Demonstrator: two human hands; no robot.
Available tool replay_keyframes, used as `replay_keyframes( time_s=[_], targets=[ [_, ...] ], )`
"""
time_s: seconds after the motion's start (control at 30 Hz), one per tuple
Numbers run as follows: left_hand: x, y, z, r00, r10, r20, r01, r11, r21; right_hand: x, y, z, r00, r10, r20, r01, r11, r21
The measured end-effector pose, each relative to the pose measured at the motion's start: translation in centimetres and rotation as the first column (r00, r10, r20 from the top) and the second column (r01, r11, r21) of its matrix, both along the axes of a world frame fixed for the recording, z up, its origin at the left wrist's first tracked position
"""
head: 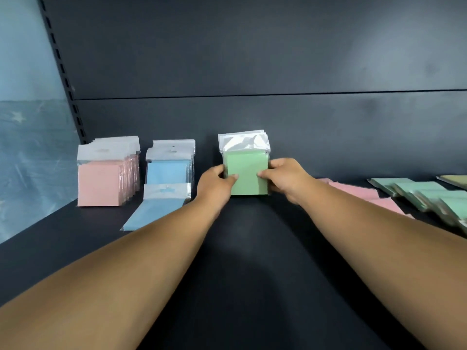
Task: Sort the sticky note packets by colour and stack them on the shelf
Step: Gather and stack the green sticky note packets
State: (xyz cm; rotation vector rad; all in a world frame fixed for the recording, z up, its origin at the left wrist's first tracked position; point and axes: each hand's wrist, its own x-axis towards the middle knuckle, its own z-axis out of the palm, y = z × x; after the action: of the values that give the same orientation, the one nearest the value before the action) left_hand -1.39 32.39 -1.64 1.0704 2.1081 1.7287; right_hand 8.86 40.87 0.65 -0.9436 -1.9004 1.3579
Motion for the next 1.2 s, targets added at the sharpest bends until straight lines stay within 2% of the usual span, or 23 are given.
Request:
replay_keyframes(
  time_s=[0.4,0.57,0.73,0.8,0.87,0.97,1.07,1.2],
  targets=[
    [-0.4,1.1,-0.7,0.999,0.014,-0.048,-0.02,0.993,-0.115,-0.6,0.4,-1.9,0.995,-0.082,0.059,0.076,0.992,0.102],
    [-0.4,1.1,-0.6,0.998,0.01,-0.064,-0.018,0.991,-0.133,-0.8,0.5,-1.9,0.994,-0.086,0.065,0.081,0.993,0.08],
    [0.2,0.6,-0.4,0.989,0.021,-0.146,-0.054,0.972,-0.23,-0.9,0.4,-2.1,0.99,-0.123,0.069,0.12,0.992,0.051],
    [0.7,0.1,0.3,0.98,0.042,-0.192,-0.089,0.967,-0.241,-0.8,0.1,-1.5,0.979,-0.204,0.002,0.203,0.977,0.057],
    [1.0,-1.1,1.6,0.97,0.058,-0.236,-0.108,0.973,-0.204,-0.5,-0.8,-0.4,0.95,-0.282,-0.134,0.298,0.947,0.117],
    [0.6,-4.5,3.7,0.962,0.063,-0.265,-0.097,0.988,-0.116,-0.4,-2.6,1.2,0.96,-0.193,-0.204,0.251,0.917,0.311],
    [-0.9,-9.2,3.9,0.912,0.109,-0.396,-0.207,0.955,-0.213,-0.8,-4.4,2.0,0.997,-0.06,-0.055,0.076,0.925,0.373],
    [-3.9,-14.3,1.9,0.892,0.15,-0.427,-0.365,0.798,-0.48,-1.6,-7.8,2.0,0.96,0.062,0.273,-0.147,0.942,0.302]
  ],
)
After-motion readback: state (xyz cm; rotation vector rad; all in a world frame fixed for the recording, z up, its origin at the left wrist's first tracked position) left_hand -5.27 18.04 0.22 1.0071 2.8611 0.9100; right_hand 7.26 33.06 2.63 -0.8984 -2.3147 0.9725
